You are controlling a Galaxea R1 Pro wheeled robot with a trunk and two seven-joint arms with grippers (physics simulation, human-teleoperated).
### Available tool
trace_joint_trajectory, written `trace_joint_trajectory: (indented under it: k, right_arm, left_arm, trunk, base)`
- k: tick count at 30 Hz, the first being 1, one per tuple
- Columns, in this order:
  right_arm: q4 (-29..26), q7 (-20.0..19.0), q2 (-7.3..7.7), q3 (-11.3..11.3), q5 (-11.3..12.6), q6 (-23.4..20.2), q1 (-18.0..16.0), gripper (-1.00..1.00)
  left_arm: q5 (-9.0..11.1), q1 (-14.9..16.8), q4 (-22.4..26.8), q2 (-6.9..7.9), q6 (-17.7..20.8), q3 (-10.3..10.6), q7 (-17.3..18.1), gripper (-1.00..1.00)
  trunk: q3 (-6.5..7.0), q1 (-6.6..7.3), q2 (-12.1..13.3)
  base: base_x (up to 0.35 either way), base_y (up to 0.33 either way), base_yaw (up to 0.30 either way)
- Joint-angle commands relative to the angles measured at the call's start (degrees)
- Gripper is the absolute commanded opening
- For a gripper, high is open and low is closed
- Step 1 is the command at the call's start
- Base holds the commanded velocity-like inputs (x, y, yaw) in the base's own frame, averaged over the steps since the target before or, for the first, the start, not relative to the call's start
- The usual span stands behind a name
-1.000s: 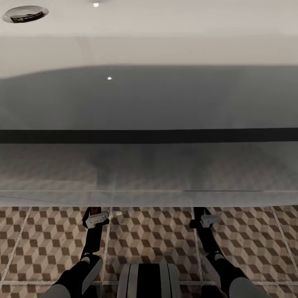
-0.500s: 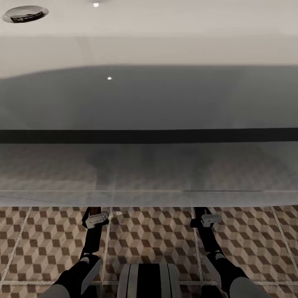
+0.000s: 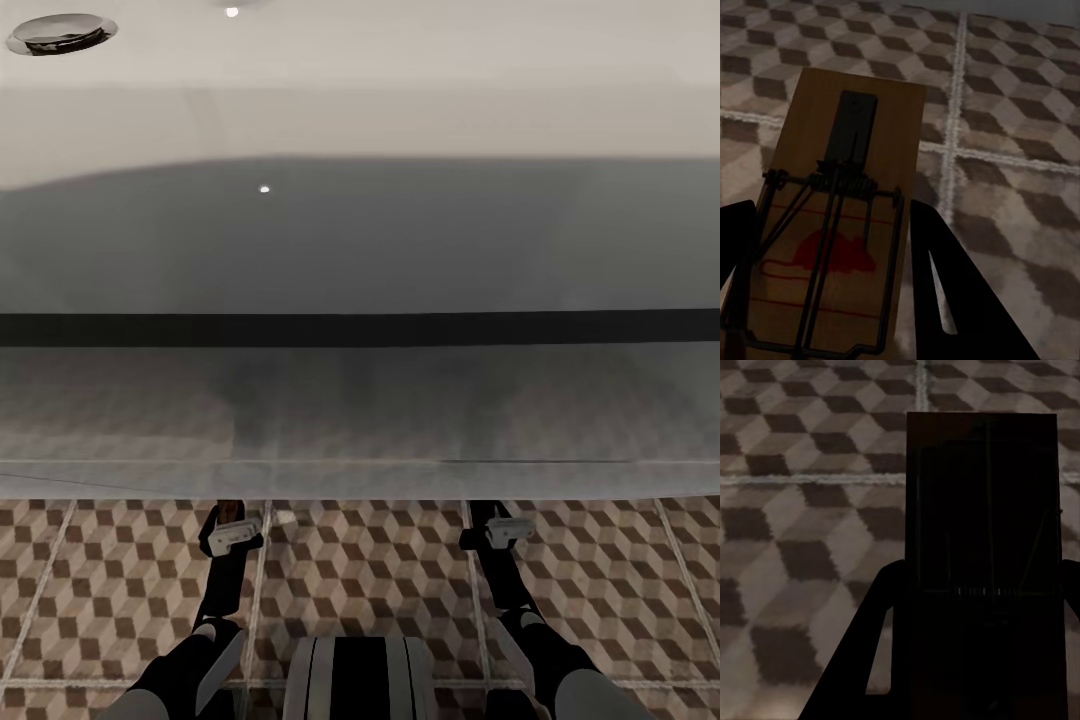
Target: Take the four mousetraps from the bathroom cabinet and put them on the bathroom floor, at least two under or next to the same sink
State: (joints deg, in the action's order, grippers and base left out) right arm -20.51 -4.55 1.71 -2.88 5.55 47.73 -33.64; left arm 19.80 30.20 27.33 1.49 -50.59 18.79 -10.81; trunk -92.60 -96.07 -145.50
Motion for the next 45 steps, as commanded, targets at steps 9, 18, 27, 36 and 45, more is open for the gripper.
trace_joint_trajectory:
  k: [9, 18, 27, 36, 45]
  right_arm:
    - [0.07, -0.46, 0.05, -0.28, 0.69, 0.18, -0.03, -1.0]
    - [0.07, -0.46, 0.05, -0.28, 0.69, 0.18, -0.03, -1.0]
    - [0.07, -0.38, 0.05, -0.28, 0.69, 0.18, -0.03, -1.0]
    - [0.06, -0.37, 0.05, -0.28, 0.73, 0.18, -0.03, -1.0]
    - [0.05, -0.37, 0.05, -0.28, 0.77, 0.18, -0.03, -1.0]
  left_arm:
    - [-0.12, 0.04, 0.0, 0.07, -0.26, 0.47, -0.76, -1.0]
    - [-0.05, 0.04, 0.0, 0.1, -0.14, 0.43, -0.58, -1.0]
    - [-0.11, 0.04, 0.0, 0.01, -0.12, 0.46, -0.76, -1.0]
    - [-0.12, 0.04, -0.25, 0.01, -0.12, 0.48, -0.79, -1.0]
    - [-0.11, 0.04, -1.1, 0.0, -0.15, 0.63, -0.71, -1.0]
  trunk:
    - [-0.03, 0.01, -0.01]
    - [-0.03, 0.01, -0.01]
    - [-0.03, 0.01, -0.01]
    - [-0.03, 0.01, -0.01]
    - [-0.03, 0.01, -0.01]
  base:
    - [0.003, 0.0, 0.0]
    - [0.143, 0.0, 0.0]
    - [0.011, 0.0, 0.0]
    - [-0.102, 0.0, 0.0]
    - [-0.043, 0.0, 0.0]
